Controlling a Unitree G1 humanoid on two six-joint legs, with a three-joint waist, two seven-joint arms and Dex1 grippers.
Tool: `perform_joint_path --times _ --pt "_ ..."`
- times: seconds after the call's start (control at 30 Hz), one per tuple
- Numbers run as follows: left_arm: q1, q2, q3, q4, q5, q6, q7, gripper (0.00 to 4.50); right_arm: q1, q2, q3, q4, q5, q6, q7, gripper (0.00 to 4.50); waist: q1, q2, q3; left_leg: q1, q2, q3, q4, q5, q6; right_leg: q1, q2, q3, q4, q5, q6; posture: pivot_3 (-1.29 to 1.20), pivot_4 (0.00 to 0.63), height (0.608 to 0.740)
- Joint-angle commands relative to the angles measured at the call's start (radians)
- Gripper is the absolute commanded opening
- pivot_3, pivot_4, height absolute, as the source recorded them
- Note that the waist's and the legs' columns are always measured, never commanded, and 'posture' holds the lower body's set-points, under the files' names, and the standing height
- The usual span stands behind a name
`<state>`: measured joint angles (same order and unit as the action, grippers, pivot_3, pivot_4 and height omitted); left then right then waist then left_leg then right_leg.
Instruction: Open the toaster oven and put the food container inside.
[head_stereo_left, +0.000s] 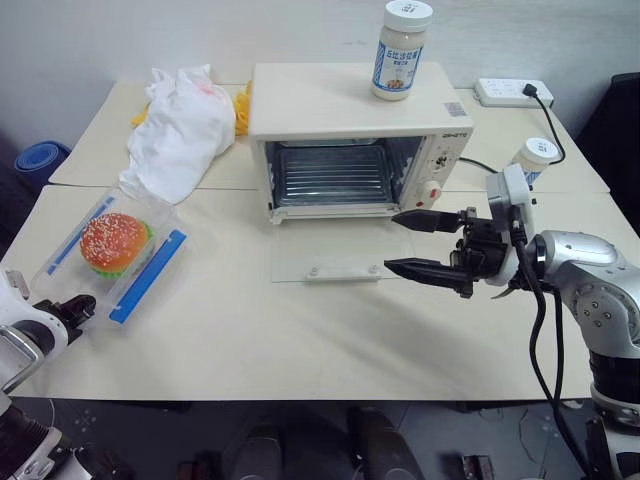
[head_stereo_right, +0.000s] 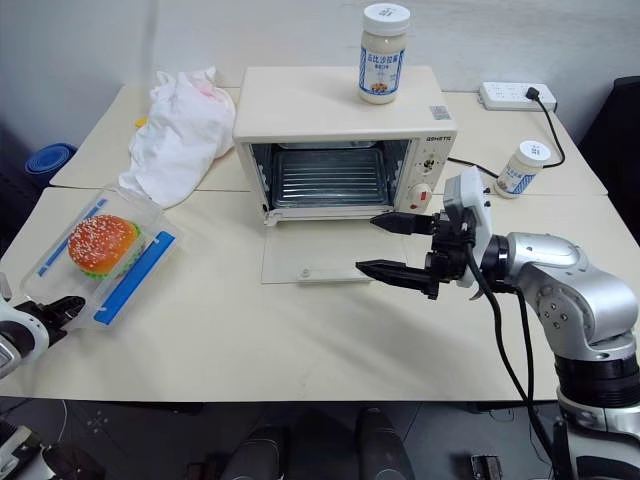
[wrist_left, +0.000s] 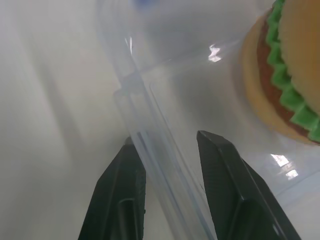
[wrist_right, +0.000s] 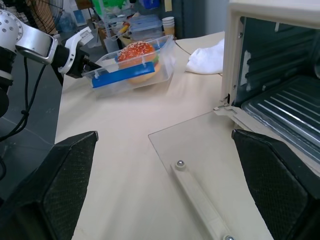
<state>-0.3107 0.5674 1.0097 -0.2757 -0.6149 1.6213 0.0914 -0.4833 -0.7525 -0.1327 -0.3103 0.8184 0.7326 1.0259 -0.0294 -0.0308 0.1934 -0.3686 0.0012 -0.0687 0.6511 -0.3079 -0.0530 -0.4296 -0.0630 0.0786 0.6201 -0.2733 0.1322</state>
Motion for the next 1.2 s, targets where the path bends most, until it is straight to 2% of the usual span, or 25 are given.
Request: perform_joint_path --times 0.03,0.3,0.43,0.5,0.6,0.7,0.83,1.03,1.2 --pt "0.025 0.07 -0.023 0.007 -0.064 -0.007 -0.045 1.27 0.013 -0.024 -0.061 -0.037 0.057 0.035 -0.013 4.5 0.0 0.0 0.0 0.0 0.0 0.0 0.0 0.0 0.0 0.0 0.0 0.0 0.0 0.0 0.0 0.0 0.15 0.74" --pt "0.083 0.252 -0.13 -0.04 -0.311 -0.007 -0.221 1.27 0.082 -0.045 -0.079 -0.068 0.035 0.013 -0.025 4.5 0.001 0.0 0.0 -0.001 0.0 0.0 -0.001 0.0 0.0 0.0 -0.001 -0.001 -0.001 0.0 -0.001 0.0 0.15 0.74" --pt "0.035 0.329 -0.2 -0.048 -0.444 -0.007 -0.245 1.27 0.12 -0.058 -0.102 -0.081 0.042 0.012 -0.025 4.5 0.001 0.0 0.001 -0.001 0.0 -0.001 -0.001 0.0 0.0 0.0 -0.001 -0.001 -0.001 -0.001 -0.001 0.0 0.15 0.74" --pt "-0.035 0.324 -0.272 -0.048 -0.489 -0.007 -0.214 1.27 0.142 -0.065 -0.117 -0.088 0.042 0.01 -0.027 4.5 0.005 0.0 0.001 -0.001 0.0 0.0 -0.001 0.0 0.0 0.0 -0.002 -0.001 -0.001 -0.001 -0.001 0.0 0.15 0.74" --pt "-0.149 0.268 -0.418 -0.064 -0.509 -0.007 -0.132 1.27 0.171 -0.072 -0.14 -0.098 0.039 0.006 -0.038 4.5 0.008 0.0 0.001 -0.001 -0.001 -0.002 -0.001 0.0 0.0 0.001 -0.002 -0.002 -0.001 -0.001 -0.001 0.0 0.15 0.74" --pt "-0.29 0.151 -0.536 -0.032 -0.508 -0.007 -0.006 1.27 0.199 -0.071 -0.175 -0.115 0.049 0.01 -0.061 4.5 0.007 0.0 0.001 -0.001 -0.002 -0.001 0.0 0.0 0.0 0.001 -0.002 -0.002 -0.001 0.0 0.0 0.0 0.15 0.74" --pt "-0.434 0.078 -0.711 -0.027 -0.457 -0.007 0.046 1.27 0.264 -0.071 -0.229 -0.147 0.056 0.009 -0.083 4.5 0.005 0.0 0.001 -0.003 -0.002 -0.002 0.0 0.0 0.0 0.0 -0.002 -0.002 -0.001 0.0 0.0 0.0 0.15 0.74" --pt "-0.608 -0.058 -0.828 0.093 -0.3 -0.011 0.075 1.27 0.334 -0.058 -0.28 -0.187 0.068 0.004 -0.125 4.5 0.002 0.0 0.001 -0.001 -0.002 0.001 0.0 0.0 0.0 0.0 0.0 0.001 0.0 0.0 0.0 0.0 0.15 0.74" --pt "-0.669 -0.139 -0.882 0.17 -0.165 -0.042 0.062 1.27 0.363 -0.041 -0.286 -0.209 0.062 -0.017 -0.171 4.5 0.002 0.0 0.001 -0.001 -0.002 0.0 0.0 0.001 0.0 0.0 0.001 0.001 0.0 0.0 0.001 0.0 0.15 0.74"
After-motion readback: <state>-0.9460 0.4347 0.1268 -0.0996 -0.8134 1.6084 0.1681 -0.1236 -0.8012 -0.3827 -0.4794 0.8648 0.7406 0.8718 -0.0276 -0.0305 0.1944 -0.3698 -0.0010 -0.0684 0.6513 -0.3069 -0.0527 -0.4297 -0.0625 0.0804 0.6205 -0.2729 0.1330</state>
